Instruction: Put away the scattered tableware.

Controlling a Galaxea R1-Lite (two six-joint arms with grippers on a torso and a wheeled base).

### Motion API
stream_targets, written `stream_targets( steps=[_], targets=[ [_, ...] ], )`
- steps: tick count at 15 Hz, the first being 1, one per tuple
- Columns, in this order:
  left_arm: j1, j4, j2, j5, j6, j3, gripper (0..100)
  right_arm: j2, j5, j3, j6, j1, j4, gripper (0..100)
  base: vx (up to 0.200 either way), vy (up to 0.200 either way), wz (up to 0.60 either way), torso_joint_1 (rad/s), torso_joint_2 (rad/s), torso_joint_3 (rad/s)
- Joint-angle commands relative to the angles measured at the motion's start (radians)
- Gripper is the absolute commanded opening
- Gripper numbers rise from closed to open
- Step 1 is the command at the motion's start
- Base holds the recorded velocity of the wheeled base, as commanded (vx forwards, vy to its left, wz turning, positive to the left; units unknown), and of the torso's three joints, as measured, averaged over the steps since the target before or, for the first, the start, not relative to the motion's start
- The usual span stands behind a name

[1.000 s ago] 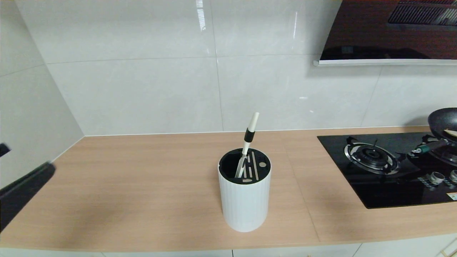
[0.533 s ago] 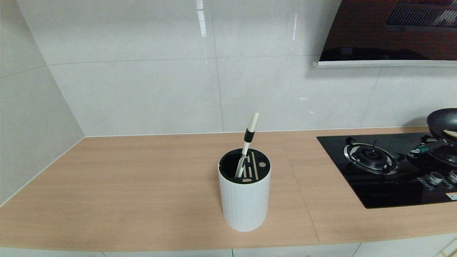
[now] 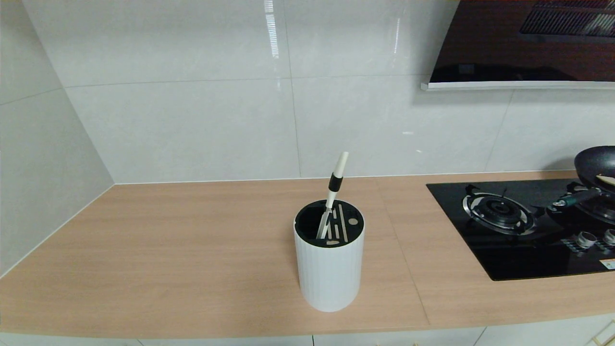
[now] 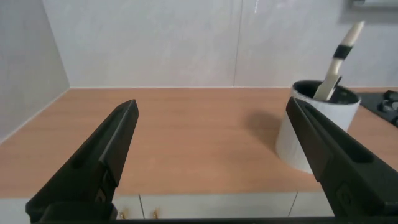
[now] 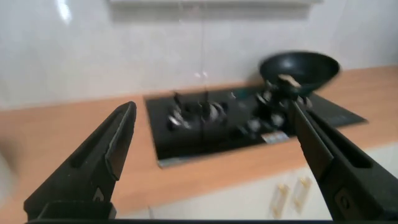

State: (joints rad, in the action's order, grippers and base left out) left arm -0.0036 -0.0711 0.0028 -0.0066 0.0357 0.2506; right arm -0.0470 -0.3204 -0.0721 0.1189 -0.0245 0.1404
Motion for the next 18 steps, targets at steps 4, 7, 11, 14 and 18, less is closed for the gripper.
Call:
stream_targets(
  steps=[4,7,11,14,18],
  targets=[
    [0.001,0.117,-0.003,-0.009,0.016,-0.248,100,0.045,0.115,0.071,-0.03,0.028,-0.074,100,0.0,0.0,0.0,0.0,0.0,0.0],
    [0.001,0.088,-0.003,-0.029,-0.06,-0.249,100,0.045,0.126,0.071,-0.047,0.028,-0.082,100,0.0,0.0,0.0,0.0,0.0,0.0],
    [0.001,0.083,-0.003,-0.027,-0.062,-0.249,100,0.045,0.205,0.071,-0.09,0.024,-0.091,100,0.0,0.0,0.0,0.0,0.0,0.0],
    [0.001,0.083,-0.003,-0.023,-0.045,-0.248,100,0.045,0.296,0.071,-0.136,0.023,-0.137,100,0.0,0.0,0.0,0.0,0.0,0.0],
    [0.001,0.083,-0.003,-0.021,-0.043,-0.248,100,0.045,0.296,0.072,-0.136,0.023,-0.137,100,0.0,0.0,0.0,0.0,0.0,0.0]
  ],
)
